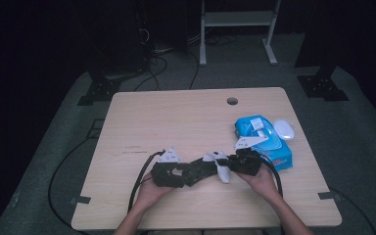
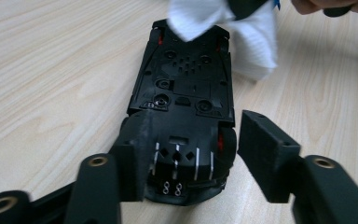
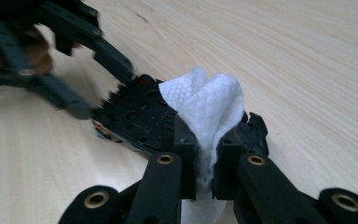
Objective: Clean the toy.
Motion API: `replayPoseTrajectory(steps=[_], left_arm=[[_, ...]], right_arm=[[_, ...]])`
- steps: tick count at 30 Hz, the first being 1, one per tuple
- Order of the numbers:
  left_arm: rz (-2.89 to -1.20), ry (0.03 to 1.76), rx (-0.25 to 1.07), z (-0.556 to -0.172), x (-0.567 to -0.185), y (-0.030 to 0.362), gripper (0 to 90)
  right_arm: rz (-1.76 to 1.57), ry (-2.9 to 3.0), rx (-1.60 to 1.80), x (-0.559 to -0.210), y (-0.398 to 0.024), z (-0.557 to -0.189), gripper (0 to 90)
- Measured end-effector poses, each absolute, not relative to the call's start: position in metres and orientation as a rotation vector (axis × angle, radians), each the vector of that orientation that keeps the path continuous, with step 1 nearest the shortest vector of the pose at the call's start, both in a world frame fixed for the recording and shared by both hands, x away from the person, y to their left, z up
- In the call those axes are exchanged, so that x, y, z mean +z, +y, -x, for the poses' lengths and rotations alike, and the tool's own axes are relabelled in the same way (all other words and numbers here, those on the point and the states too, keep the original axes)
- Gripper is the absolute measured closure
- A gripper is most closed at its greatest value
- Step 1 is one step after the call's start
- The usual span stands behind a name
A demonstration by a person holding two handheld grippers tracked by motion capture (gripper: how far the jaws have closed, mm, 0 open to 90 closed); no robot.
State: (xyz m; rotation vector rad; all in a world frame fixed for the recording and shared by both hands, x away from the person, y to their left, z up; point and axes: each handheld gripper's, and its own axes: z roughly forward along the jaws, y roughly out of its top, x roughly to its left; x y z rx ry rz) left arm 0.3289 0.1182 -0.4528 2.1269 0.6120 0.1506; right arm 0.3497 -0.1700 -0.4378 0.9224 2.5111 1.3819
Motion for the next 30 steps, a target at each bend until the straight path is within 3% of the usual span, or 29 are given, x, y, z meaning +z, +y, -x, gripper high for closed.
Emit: replayPoseTrajectory(steps=[4,11,20,24,30], left_arm=[[-2.147,0.598,0.221,-0.324,-0.452,0.118,28.2],[-2.177,0.639,0.231,-0.332,-0.459,0.116,14.4],[-2.248,0.601,0.195,-0.336,-0.47,0.105,13.8],[-2.254,0.591,0.226,-0.334,-0.471,0.102,20.6],[-2.265,0.569,0.259,-0.332,-0.47,0.101,22.7]], right_arm=[[-0.944,2.534,1.331,-0.446,-0.164,-0.353,82.5],[-0.94,2.543,1.305,-0.454,-0.164,-0.352,82.2],[-0.925,2.543,1.291,-0.458,-0.163,-0.354,82.0],[-0.928,2.537,1.292,-0.459,-0.163,-0.354,82.1],[-0.875,2.559,1.31,-0.456,-0.149,-0.349,82.1]])
